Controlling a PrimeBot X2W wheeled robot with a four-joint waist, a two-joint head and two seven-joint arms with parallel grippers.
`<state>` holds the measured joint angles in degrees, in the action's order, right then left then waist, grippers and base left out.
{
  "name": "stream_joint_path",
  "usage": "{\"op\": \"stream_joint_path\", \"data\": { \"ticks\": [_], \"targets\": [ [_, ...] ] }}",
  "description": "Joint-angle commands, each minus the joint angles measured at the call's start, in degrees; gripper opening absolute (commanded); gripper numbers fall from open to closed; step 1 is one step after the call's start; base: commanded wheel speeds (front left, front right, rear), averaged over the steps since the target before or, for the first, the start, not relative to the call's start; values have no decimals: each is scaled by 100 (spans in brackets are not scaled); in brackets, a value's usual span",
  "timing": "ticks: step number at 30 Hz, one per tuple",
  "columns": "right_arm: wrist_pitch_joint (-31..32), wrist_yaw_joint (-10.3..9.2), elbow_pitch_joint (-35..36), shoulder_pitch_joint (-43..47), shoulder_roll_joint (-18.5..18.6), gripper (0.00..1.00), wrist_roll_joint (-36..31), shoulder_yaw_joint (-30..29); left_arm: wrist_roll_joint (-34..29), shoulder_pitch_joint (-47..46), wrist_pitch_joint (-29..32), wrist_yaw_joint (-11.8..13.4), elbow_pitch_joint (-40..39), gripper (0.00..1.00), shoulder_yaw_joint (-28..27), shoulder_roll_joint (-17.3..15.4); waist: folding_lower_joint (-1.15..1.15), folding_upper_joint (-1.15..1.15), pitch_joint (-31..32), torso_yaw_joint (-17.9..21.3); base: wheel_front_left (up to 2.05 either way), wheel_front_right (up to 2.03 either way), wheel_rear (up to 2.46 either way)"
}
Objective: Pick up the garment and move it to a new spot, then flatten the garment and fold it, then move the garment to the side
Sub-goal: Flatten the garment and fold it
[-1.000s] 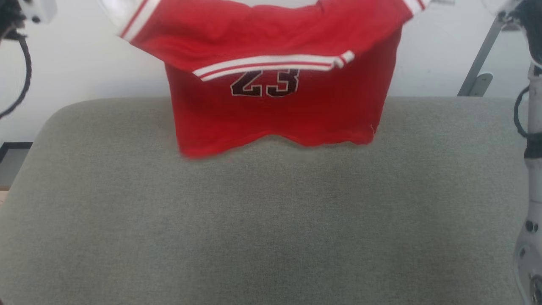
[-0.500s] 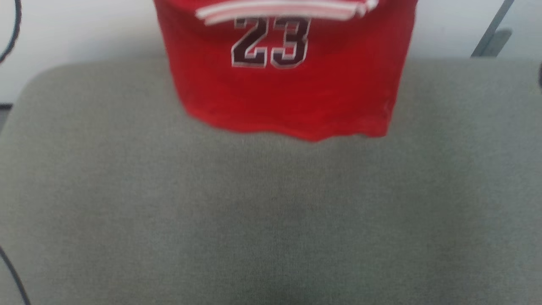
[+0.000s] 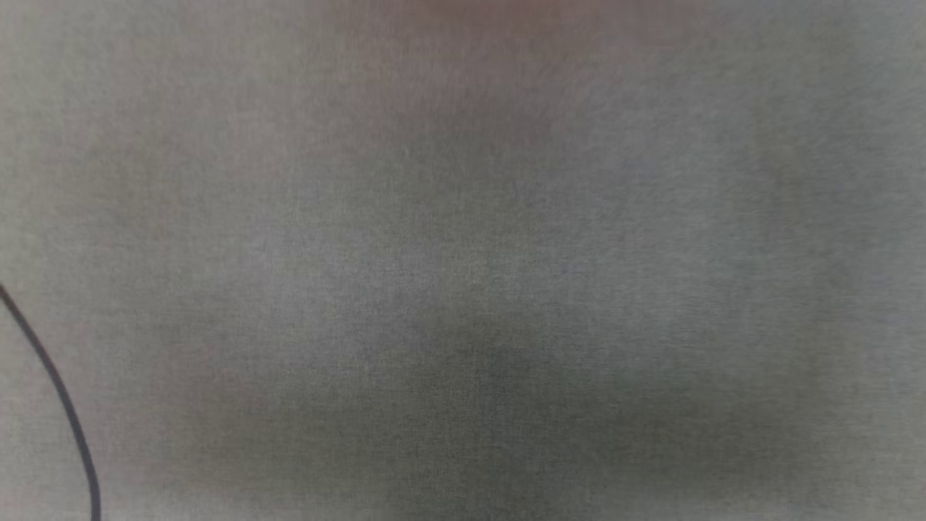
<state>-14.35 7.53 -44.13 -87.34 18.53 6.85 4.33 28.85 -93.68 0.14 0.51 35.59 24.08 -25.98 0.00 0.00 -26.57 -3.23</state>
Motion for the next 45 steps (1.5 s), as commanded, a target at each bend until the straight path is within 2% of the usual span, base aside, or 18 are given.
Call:
{"op": "stream_joint_path", "data": {
  "ticks": [1, 5, 9, 13, 16, 20, 25, 26, 28, 35, 40, 45],
  "targets": [
    [-71, -8, 22, -34, 4, 0, -220, 23, -70, -86, -284, 45, 110, 0, 7, 63, 0, 0, -378, -120, 0, 0, 0],
    [-84, -8, 5, 338, -29, 0, -483, 264, -68, 117, -776, 21, 450, 0, 37, 208, 0, 0, -441, -187, 0, 0, 0],
    [-84, -9, -245, 682, -38, 0, -240, 422, 23, 449, -743, -112, 759, 0, 130, 304, 0, 0, -351, -220, 0, 0, 0],
    [23, -9, -634, 1186, -66, 0, 478, 828, 227, 1014, -455, -269, 1057, 0, 194, 354, 0, 0, -147, -235, 0, 0, 0],
    [399, -8, -682, 1572, 10, 0, 1213, 1197, 442, 1494, -126, -375, 1166, 0, 228, 354, 0, 0, 45, -241, 0, 0, 0],
    [1062, -9, -334, 2123, 312, 0, 2149, 1687, 686, 2170, 333, -464, 1035, 0, 257, 258, 0, 0, 345, -227, 0, 0, 0],
    [1962, -9, 448, 2941, 878, 0, 3092, 2312, 944, 3208, 892, -357, 475, 0, 267, -14, 0, 0, 766, -218, 0, 0, 0],
    [2133, -9, 603, 3103, 1016, 0, 3260, 2392, 958, 3434, 1009, -308, 305, 0, 267, -87, 0, 0, 851, -219, 0, 0, 0],
    [2626, -8, 1128, 3600, 1380, 0, 3658, 2603, 1116, 4169, 1370, -56, -292, 0, 215, -386, 0, 0, 1077, -212, 0, 0, 0],
    [3575, -9, 2218, 4717, 2134, 0, 4221, 2792, 1555, 5964, 2124, 718, -2160, 0, -91, -1184, 0, 0, 1445, -158, 0, 0, 0],
    [4176, -8, 2922, 5579, 2663, 0, 4513, 2834, 1867, 7270, 2643, 1406, -3671, 0, -290, -1629, 0, 0, 1619, -136, 0, 0, 0],
    [4706, -9, 3624, 6449, 3143, 0, 4855, 2802, 2101, 8453, 2939, 2065, -4879, 0, -491, -1938, 0, 0, 1698, -132, 0, 0, 0]
  ]
}}
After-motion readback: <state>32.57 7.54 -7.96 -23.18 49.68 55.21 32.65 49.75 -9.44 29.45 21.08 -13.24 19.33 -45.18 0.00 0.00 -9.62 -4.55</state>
